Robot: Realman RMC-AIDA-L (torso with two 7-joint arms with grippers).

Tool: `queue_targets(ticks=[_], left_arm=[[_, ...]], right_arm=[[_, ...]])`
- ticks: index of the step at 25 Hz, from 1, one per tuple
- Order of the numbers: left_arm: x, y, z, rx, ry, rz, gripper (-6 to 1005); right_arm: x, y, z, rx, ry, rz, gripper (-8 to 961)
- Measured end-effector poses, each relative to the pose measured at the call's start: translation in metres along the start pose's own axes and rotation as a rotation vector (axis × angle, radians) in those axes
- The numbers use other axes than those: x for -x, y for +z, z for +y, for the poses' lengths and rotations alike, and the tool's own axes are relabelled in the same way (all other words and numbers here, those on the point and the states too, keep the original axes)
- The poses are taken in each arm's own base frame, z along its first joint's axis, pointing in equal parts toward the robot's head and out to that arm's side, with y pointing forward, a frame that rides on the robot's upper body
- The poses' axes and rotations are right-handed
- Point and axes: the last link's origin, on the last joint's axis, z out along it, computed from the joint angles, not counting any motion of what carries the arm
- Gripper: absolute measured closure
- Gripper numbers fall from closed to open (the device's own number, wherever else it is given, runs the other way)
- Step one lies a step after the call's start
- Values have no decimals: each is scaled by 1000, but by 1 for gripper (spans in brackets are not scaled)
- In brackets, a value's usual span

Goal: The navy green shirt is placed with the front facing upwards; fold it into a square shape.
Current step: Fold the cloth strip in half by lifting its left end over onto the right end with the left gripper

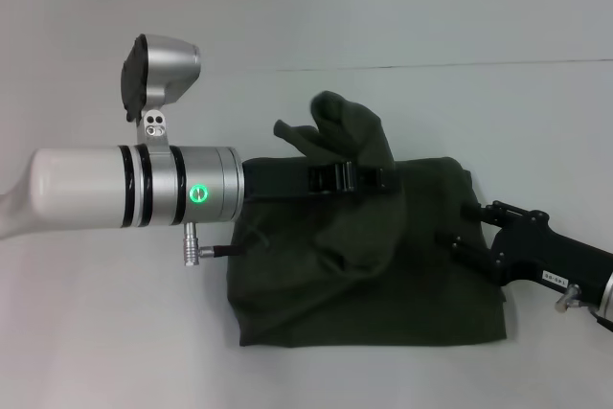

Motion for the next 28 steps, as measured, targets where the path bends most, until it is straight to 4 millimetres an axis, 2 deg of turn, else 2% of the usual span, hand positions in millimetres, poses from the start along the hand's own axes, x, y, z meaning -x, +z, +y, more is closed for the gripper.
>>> queue_targets(ticks=[4, 10, 14, 17, 20, 22, 25, 28], left_arm=[[3, 2, 1, 5, -5, -10, 845], [0, 1, 2, 40, -49, 46, 708], [-3, -1, 2, 46, -32, 68, 616], [-4, -3, 1, 42, -9, 76, 498], [-5, -6, -1, 38, 47, 91, 379], [-5, -9, 0, 49, 94, 102, 177], [-6, -20, -1, 67, 141, 127, 146], [-10, -41, -7, 67, 141, 205, 114]], right_arm=[[1, -3, -4, -21, 3, -8, 344], [1, -10, -10, -52, 3, -11, 343], [1, -31, -23, -135, 18, -38, 343], [4, -51, -34, -195, 22, -68, 343], [12, -64, -35, -186, 7, -102, 343], [18, -63, -28, -123, -16, -120, 343], [25, -51, -16, -19, -45, -122, 344], [31, -28, -1, 92, -63, -109, 344]])
